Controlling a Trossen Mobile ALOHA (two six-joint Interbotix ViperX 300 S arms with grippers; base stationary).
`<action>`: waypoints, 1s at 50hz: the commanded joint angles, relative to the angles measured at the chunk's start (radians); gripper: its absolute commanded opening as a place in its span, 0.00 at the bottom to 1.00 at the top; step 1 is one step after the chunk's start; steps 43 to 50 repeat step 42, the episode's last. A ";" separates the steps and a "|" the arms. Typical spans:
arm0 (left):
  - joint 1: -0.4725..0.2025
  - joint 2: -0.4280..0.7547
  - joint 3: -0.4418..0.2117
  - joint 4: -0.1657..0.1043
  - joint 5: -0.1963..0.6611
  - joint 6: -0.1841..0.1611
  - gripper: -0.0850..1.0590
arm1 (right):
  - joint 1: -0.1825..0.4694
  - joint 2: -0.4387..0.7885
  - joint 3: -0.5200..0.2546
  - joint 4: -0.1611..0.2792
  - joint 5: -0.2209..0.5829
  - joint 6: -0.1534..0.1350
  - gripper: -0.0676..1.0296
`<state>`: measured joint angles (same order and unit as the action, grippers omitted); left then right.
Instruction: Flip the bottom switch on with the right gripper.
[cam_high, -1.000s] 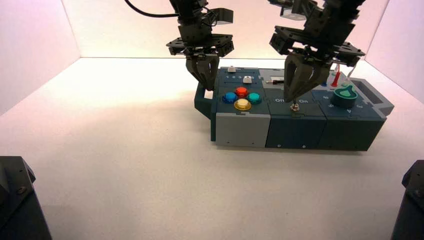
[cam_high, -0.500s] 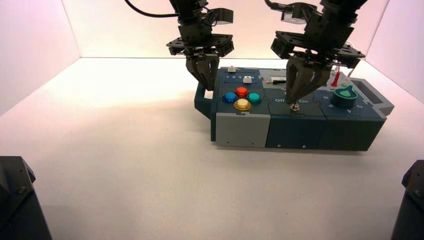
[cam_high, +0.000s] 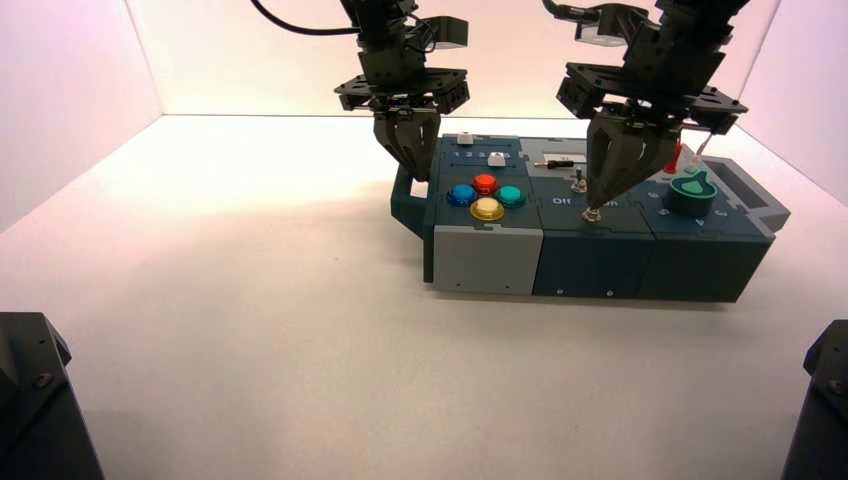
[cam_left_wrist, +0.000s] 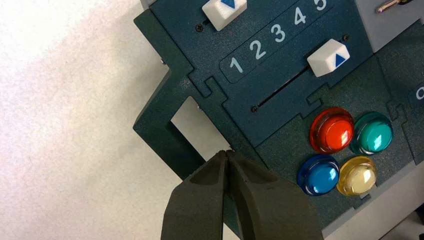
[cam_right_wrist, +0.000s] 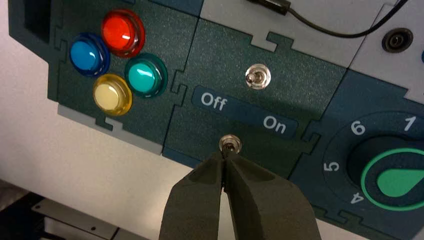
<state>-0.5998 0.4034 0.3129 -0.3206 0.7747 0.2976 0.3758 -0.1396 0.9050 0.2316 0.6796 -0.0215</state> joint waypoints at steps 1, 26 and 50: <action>0.009 0.002 -0.003 0.005 -0.005 0.008 0.05 | -0.043 -0.034 -0.034 -0.023 0.011 -0.006 0.04; 0.009 0.029 -0.038 0.005 0.005 -0.003 0.05 | -0.035 -0.078 -0.094 -0.028 0.049 -0.021 0.04; 0.009 0.055 -0.075 0.005 0.015 -0.008 0.05 | -0.035 -0.114 -0.110 -0.028 0.051 -0.020 0.04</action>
